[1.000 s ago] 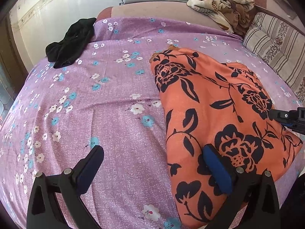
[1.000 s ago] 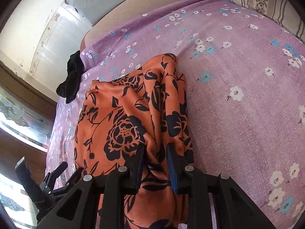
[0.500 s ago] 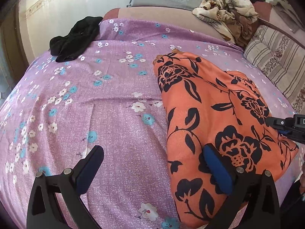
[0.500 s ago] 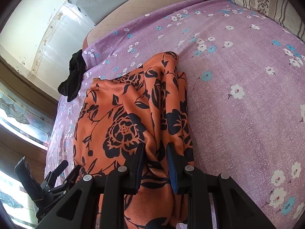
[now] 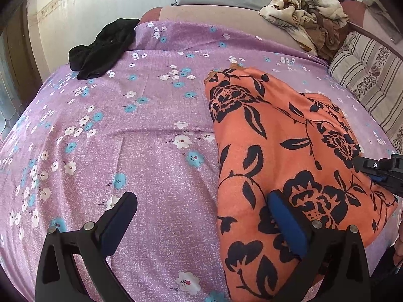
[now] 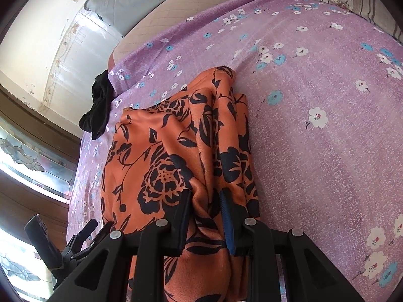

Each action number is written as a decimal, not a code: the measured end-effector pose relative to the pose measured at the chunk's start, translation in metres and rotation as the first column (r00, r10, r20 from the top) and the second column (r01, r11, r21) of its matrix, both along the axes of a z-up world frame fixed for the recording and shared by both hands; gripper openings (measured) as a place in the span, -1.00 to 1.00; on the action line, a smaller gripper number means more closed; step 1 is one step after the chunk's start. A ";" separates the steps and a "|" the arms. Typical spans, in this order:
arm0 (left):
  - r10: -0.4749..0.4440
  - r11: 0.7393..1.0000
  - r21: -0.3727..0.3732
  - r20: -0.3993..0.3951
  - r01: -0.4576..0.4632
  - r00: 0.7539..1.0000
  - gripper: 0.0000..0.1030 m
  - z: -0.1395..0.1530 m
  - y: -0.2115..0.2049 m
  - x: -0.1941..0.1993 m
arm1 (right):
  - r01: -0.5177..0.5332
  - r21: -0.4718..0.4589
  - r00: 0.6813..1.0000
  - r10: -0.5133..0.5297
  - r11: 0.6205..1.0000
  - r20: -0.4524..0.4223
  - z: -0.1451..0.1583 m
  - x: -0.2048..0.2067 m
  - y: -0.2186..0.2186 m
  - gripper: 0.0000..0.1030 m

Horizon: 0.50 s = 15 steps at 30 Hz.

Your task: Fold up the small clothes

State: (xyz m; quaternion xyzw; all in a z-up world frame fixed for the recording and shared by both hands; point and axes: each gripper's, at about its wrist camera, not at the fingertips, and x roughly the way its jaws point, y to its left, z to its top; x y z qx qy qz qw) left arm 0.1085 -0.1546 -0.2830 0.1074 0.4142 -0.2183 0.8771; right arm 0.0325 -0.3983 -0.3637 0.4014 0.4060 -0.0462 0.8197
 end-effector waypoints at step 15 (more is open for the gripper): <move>0.016 1.000 0.014 0.011 -0.016 1.000 1.00 -0.001 -0.013 0.001 | 0.000 0.002 1.000 0.000 1.000 -0.002 0.002 -0.002 0.001 -0.47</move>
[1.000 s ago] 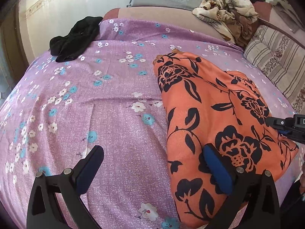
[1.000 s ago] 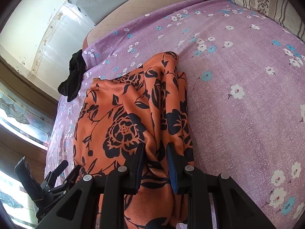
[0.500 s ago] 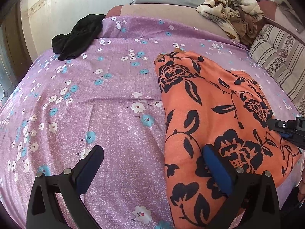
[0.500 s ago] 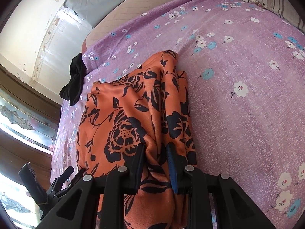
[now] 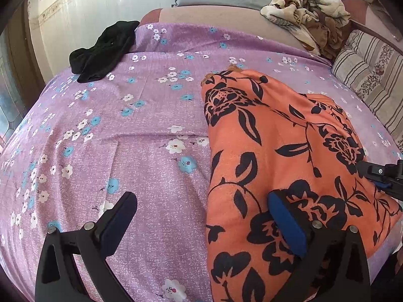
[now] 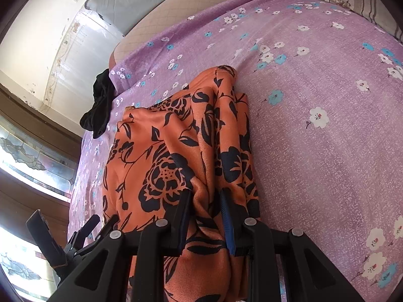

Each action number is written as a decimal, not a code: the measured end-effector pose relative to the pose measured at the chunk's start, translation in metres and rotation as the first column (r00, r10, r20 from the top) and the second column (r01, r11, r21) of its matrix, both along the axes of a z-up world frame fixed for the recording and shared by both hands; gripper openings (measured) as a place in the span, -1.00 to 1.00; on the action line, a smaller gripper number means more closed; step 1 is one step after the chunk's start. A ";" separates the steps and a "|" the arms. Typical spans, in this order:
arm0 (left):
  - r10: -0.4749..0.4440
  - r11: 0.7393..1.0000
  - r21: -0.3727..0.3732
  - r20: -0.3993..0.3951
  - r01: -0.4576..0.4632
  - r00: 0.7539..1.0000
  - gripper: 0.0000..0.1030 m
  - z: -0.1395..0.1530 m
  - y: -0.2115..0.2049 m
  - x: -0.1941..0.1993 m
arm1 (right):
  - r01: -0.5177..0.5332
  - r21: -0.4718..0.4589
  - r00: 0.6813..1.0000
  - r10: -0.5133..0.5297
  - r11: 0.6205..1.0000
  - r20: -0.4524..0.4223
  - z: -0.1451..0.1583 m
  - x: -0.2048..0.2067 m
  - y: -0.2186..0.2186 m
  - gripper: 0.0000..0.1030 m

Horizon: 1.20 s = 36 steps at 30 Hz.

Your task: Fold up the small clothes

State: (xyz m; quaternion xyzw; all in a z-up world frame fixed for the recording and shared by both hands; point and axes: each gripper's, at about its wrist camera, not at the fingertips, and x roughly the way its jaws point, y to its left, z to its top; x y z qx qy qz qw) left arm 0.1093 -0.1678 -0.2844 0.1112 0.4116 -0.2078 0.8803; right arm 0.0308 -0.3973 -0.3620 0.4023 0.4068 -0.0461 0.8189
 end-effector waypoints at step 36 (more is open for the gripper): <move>-0.192 0.954 -0.281 -0.314 0.103 0.930 1.00 0.013 0.010 0.047 | 0.035 0.084 0.999 -0.031 0.996 -0.042 0.018 0.021 -0.070 0.23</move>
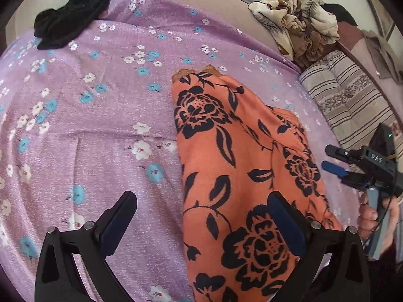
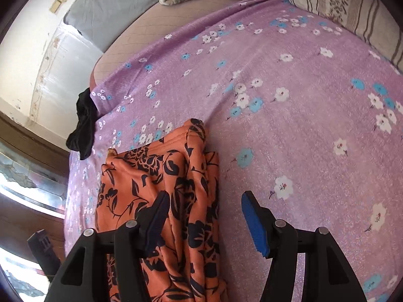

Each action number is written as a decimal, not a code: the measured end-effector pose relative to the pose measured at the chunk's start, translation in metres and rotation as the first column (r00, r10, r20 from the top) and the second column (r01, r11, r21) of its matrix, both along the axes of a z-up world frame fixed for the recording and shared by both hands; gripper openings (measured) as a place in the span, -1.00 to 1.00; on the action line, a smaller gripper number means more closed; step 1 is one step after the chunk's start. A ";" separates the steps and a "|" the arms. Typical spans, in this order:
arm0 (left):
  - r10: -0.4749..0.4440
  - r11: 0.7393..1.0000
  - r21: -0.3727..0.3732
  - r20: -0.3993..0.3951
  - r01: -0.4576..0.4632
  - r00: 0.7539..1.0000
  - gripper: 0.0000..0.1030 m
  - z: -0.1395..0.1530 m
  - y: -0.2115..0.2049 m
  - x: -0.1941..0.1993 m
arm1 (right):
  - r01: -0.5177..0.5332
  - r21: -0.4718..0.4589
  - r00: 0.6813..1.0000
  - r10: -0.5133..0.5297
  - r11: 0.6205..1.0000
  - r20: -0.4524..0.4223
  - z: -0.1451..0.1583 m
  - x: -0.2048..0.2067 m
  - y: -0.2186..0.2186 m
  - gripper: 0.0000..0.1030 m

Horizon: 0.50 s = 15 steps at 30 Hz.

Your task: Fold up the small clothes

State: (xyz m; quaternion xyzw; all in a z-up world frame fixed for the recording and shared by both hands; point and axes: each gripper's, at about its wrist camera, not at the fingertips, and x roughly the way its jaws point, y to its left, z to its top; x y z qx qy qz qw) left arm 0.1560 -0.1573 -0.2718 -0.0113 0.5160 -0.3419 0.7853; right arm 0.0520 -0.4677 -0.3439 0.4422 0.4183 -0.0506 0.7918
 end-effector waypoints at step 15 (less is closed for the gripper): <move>-0.057 0.997 -0.062 -0.163 0.047 0.985 0.99 -0.021 -0.017 0.000 | -0.103 0.263 0.994 0.108 0.959 -0.003 -0.047 0.011 0.007 0.38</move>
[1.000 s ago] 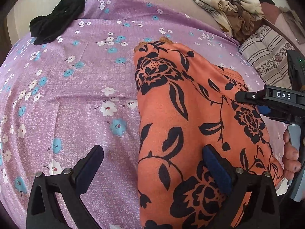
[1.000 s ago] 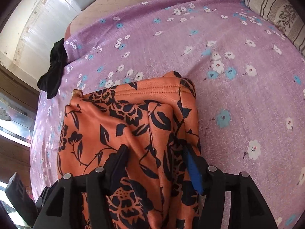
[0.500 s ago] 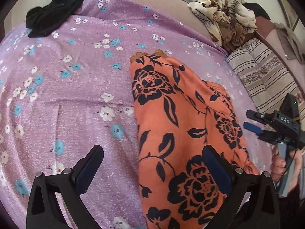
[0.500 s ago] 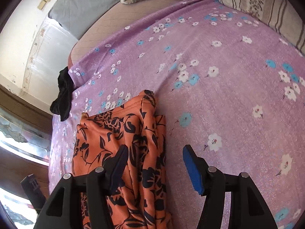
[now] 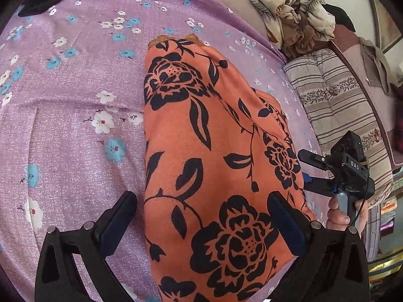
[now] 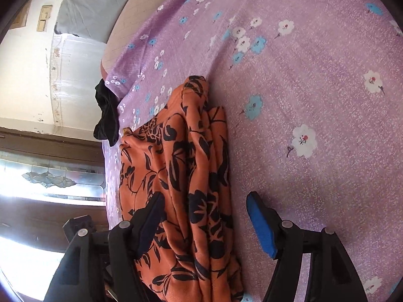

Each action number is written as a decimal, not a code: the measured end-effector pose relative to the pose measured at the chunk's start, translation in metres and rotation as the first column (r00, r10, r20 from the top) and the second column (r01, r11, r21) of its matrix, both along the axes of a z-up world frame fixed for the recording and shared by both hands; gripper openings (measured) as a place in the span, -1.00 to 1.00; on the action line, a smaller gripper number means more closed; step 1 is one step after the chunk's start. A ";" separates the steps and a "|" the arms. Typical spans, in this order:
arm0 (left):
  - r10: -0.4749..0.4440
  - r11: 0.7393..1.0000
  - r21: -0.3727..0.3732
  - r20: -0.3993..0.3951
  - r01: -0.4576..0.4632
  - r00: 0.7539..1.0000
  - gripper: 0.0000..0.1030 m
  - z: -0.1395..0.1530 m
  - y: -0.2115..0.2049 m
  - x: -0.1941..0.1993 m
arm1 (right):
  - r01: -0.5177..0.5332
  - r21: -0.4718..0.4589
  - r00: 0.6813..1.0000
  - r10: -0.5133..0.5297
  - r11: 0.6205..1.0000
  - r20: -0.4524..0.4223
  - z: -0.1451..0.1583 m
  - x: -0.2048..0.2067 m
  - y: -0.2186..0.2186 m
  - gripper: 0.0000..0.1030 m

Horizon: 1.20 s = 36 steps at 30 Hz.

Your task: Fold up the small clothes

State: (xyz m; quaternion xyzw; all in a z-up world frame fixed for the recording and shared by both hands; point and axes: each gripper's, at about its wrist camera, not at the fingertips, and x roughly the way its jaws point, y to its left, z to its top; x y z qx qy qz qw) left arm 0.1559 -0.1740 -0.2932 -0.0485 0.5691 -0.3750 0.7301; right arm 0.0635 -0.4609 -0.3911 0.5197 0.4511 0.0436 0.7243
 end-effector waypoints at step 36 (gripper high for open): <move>0.003 0.987 0.161 0.137 -0.026 0.991 1.00 -0.011 -0.026 -0.010 | -0.077 -0.140 0.993 0.089 0.987 0.079 0.006 0.040 0.051 0.39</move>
